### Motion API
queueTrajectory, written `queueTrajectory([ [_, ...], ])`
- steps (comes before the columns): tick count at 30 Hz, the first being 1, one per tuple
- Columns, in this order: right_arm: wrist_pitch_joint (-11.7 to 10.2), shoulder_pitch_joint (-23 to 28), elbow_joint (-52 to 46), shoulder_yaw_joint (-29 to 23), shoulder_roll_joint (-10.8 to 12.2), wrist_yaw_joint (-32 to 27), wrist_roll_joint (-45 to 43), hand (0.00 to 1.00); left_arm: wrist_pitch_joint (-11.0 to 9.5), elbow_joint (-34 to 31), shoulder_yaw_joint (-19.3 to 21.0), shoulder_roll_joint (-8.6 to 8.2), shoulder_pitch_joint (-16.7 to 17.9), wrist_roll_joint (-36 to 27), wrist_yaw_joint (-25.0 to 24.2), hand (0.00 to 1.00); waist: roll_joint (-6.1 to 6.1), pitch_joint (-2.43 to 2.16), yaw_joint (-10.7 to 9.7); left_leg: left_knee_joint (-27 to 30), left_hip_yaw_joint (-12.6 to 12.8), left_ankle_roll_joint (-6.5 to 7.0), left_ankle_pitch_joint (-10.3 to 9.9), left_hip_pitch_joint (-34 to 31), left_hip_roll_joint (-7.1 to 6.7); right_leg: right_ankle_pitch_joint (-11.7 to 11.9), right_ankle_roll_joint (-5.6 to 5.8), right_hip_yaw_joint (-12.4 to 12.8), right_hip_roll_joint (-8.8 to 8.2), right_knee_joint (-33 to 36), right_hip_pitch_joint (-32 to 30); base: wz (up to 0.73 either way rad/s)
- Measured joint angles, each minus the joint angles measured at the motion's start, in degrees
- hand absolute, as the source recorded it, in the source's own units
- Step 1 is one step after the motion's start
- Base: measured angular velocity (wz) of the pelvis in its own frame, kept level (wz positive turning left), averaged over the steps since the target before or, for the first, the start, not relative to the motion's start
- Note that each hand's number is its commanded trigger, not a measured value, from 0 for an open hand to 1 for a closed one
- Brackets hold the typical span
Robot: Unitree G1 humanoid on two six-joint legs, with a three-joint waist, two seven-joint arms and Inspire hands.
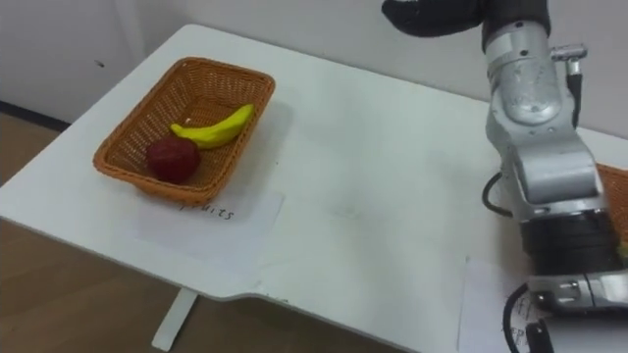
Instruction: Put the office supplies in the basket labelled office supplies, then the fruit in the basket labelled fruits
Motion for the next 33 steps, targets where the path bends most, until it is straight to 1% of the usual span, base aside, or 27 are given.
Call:
queueTrajectory([
  [2, -1.1, 0.0, -0.3, -2.4, -0.1, -0.2, 0.0, 0.0, -0.5, -0.2, 0.2, -0.3, 0.0, 0.1, 0.0, 0.0, 0.67, 0.18, -0.9, -0.1, 0.3, 0.04, -0.1, 0.1, 0.24, 0.0, 0.0, 0.7, 0.0, 0.0, -0.2, -0.06],
  [3, -1.4, 0.0, -0.4, -3.0, -0.1, -0.2, 0.0, 0.0, -0.8, -0.5, 0.5, -0.45, 0.0, 0.1, 0.1, 0.0, 0.89, 0.22, -0.9, -0.1, 0.5, 0.05, -0.1, 0.1, 0.3, 0.0, 0.01, 1.0, 0.0, 0.0, -0.3, -0.14],
  [4, -1.7, 0.1, -0.7, -4.1, -0.1, -0.2, 0.2, 0.0, -1.2, -0.5, 1.7, -0.88, 0.1, 0.1, 0.1, 0.0, 1.36, 0.24, -1.1, -0.2, 1.0, 0.08, -0.1, 0.3, 0.34, 0.0, 0.03, 1.7, 0.01, -0.2, -0.3, -0.17],
  [5, -1.7, 0.7, -1.9, -5.3, -0.2, -0.2, 1.2, 0.0, -1.2, -0.5, 2.3, -0.97, 0.0, 0.1, 0.1, 0.0, 1.8, -0.04, -1.6, -0.4, 1.2, 0.08, -0.1, 0.3, 0.32, 0.2, 0.26, 1.7, 0.06, -0.8, -0.2, -0.17],
  [6, -1.8, 1.1, -2.6, -5.8, -0.3, -0.2, 1.7, 0.0, -1.2, -0.5, 2.5, -0.96, 0.0, 0.1, 0.2, 0.0, 1.96, -0.2, -1.8, -0.6, 1.4, 0.08, -0.1, 0.3, 0.32, 0.2, 0.31, 1.6, 0.08, -1.1, -0.2, -0.1],
  [8, -2.1, 2.5, -3.7, -6.6, -1.8, -0.3, 3.6, 0.0, -1.3, -0.4, 3.4, -0.83, 0.0, 0.0, 0.2, 0.0, 2.41, -0.47, -3.4, -0.9, 1.5, 0.07, -0.1, 0.4, 0.25, 0.2, 0.3, 1.0, 0.1, -1.0, -0.2, -0.03],
  [10, -2.1, 3.4, -3.7, -7.3, -3.2, -0.2, 4.3, 0.0, -1.6, -0.4, 3.8, -0.49, 0.0, -0.2, 0.2, 0.0, 2.26, -0.48, -4.9, -1.1, 1.6, 0.02, 0.0, 0.5, 0.31, 0.2, 0.3, 1.1, 0.15, -1.0, -0.2, -0.02],
  [11, -2.1, 4.4, -3.7, -8.6, -3.5, -0.2, 4.5, 0.0, -2.0, -0.4, 3.8, -0.33, -0.2, -0.3, 0.2, 0.0, 1.98, -0.47, -5.6, -1.4, 1.9, 0.01, 0.0, 0.7, 0.43, 0.2, 0.3, 1.3, 0.19, -1.0, -0.1, -0.09],
  [12, -2.1, 4.9, -3.7, -9.0, -3.6, -0.2, 4.9, 0.0, -2.2, -0.3, 3.8, -0.3, -0.2, -0.5, 0.2, 0.0, 1.81, -0.49, -5.8, -1.6, 2.3, 0.0, 0.0, 1.0, 0.79, 0.2, 0.3, 1.5, 0.19, -1.0, -0.2, -0.26],
  [13, -2.1, 6.0, -3.7, -9.9, -4.0, -0.1, 6.7, 0.0, -2.3, -0.1, 3.8, -0.33, -0.2, -0.8, 0.2, 0.0, 1.47, -0.42, -5.9, -2.1, 3.4, -0.02, 0.0, 1.4, 1.04, 0.3, 0.29, 2.2, 0.22, -1.0, -0.2, -0.31],
  [14, -2.0, 7.4, -3.7, -10.9, -4.4, -0.3, 8.8, 0.0, -2.3, 0.0, 3.7, -0.31, -0.3, -0.8, 0.2, 0.0, 1.04, -0.56, -6.0, -2.4, 3.9, -0.02, 0.0, 1.7, 1.11, 0.3, 0.26, 2.4, 0.21, -1.0, -0.3, -0.31],
  [15, -2.0, 7.9, -3.7, -11.2, -4.5, -0.6, 10.0, 0.0, -2.3, 0.0, 3.7, -0.32, -0.2, -0.9, 0.2, 0.0, 0.81, -0.54, -6.2, -2.7, 4.1, -0.02, 0.0, 1.9, 1.1, 0.3, 0.25, 2.6, 0.21, -1.0, -0.3, -0.19],
  [16, -2.0, 8.6, -3.7, -11.7, -4.5, -1.2, 11.5, 0.0, -2.3, 0.1, 3.6, -0.33, -0.2, -1.3, 0.2, 0.0, 0.3, -0.32, -7.1, -2.7, 4.3, -0.03, 0.0, 2.1, 1.09, 0.3, 0.22, 2.9, 0.24, -1.0, -0.2, -0.16],
  [18, -2.0, 10.3, -3.6, -13.5, -4.5, -1.5, 12.8, 0.0, -2.3, 0.0, 3.6, -0.34, -0.2, -2.0, 0.2, 0.0, -0.42, -0.35, -8.2, -2.8, 4.8, -0.09, -0.1, 2.4, 1.12, 0.4, 0.13, 4.1, 0.42, -1.0, -0.6, -0.2],
  [19, -2.0, 11.2, -3.6, -14.5, -4.4, -2.1, 13.5, 0.0, -2.7, 0.0, 3.6, -0.35, -0.3, -2.1, 0.2, 0.0, -0.68, -0.53, -8.3, -2.8, 5.4, -0.1, -0.1, 2.4, 1.19, 0.6, 0.07, 5.4, 0.64, -1.0, -1.2, -0.29],
  [20, -2.3, 12.0, -3.3, -15.5, -4.4, -2.5, 14.8, 0.0, -3.4, 0.1, 3.6, -0.34, -0.2, -2.2, 0.3, 0.0, -0.68, -0.52, -8.6, -2.7, 6.1, -0.1, -0.1, 2.7, 1.55, 1.0, -0.1, 6.5, 0.94, -1.2, -1.2, -0.3],
  [21, -2.5, 12.5, -3.0, -16.1, -4.4, -2.6, 15.5, 0.0, -3.5, 0.3, 3.6, -0.36, -0.2, -2.2, 0.3, 0.0, -0.66, -0.5, -8.8, -2.8, 6.3, -0.13, -0.1, 2.8, 1.98, 1.2, -0.15, 6.8, 1.1, -1.3, -1.2, -0.24],
  [23, -3.1, 15.5, -2.7, -19.2, -4.4, -4.0, 18.0, 0.0, -3.9, 0.4, 3.6, -0.46, -0.1, -2.1, 0.3, 0.0, -0.56, -0.45, -9.1, -3.2, 6.7, -0.28, -0.3, 3.3, 2.16, 1.5, -0.22, 6.9, 1.29, -2.0, -1.1, -0.22],
  [24, -3.3, 16.2, -2.7, -20.0, -4.4, -4.3, 18.6, 0.0, -4.1, 0.4, 3.6, -0.5, 0.0, -2.1, 0.3, 0.0, -0.44, -0.41, -9.1, -3.2, 7.0, -0.3, -0.4, 3.3, 2.24, 1.5, -0.23, 6.8, 1.32, -2.0, -1.1, -0.23],
  [25, -3.5, 17.0, -2.7, -21.0, -4.4, -5.3, 20.0, 0.0, -4.3, 0.4, 3.6, -0.54, 0.1, -2.1, 0.3, 0.0, -0.16, -0.27, -9.5, -3.2, 7.4, -0.36, -0.5, 3.3, 2.42, 1.5, -0.24, 6.9, 1.42, -2.0, -1.3, -0.25],
  [27, -3.9, 18.4, -2.6, -22.2, -4.4, -6.4, 22.0, 0.0, -4.4, 0.3, 3.7, -0.56, 0.8, -2.1, 0.4, 0.0, 0.19, -0.34, -10.4, -3.2, 8.1, -0.6, -0.7, 3.2, 2.92, 1.6, -0.5, 6.9, 1.81, -2.0, -1.8, -0.23],
  [29, -4.3, 21.2, -2.4, -24.4, -4.4, -7.4, 23.9, 0.0, -4.4, 0.3, 3.9, -0.69, 1.3, -2.1, 0.5, 0.0, 0.35, -0.39, -11.7, -3.2, 8.8, -0.82, -0.8, 3.3, 3.06, 1.7, -0.54, 7.1, 2.23, -2.0, -1.9, -0.1],
  [31, -4.3, 22.6, -2.2, -25.5, -4.4, -9.2, 24.8, 0.0, -4.4, 0.2, 3.9, -1.05, 1.5, -2.2, 0.5, 0.0, 0.6, -0.52, -12.0, -3.7, 9.4, -1.09, -0.9, 3.3, 3.43, 1.7, -0.55, 7.8, 2.56, -2.0, -2.1, -0.19],
  [32, -4.8, 22.9, -0.6, -26.0, -4.4, -10.0, 26.0, 0.0, -4.4, 0.2, 3.8, -1.12, 2.0, -2.7, 0.5, 0.0, 0.7, -0.58, -12.3, -3.7, 9.6, -1.3, -1.0, 3.5, 3.88, 1.8, -0.69, 8.2, 2.85, -2.0, -2.2, -0.22],
  [33, -4.9, 23.1, 0.2, -26.3, -4.4, -10.6, 26.3, 0.0, -4.4, 0.2, 3.7, -1.13, 2.0, -3.0, 0.5, 0.0, 0.66, -0.56, -12.4, -3.7, 9.7, -1.38, -1.1, 3.6, 3.86, 1.8, -0.73, 8.2, 2.96, -2.0, -2.1, -0.18],
])
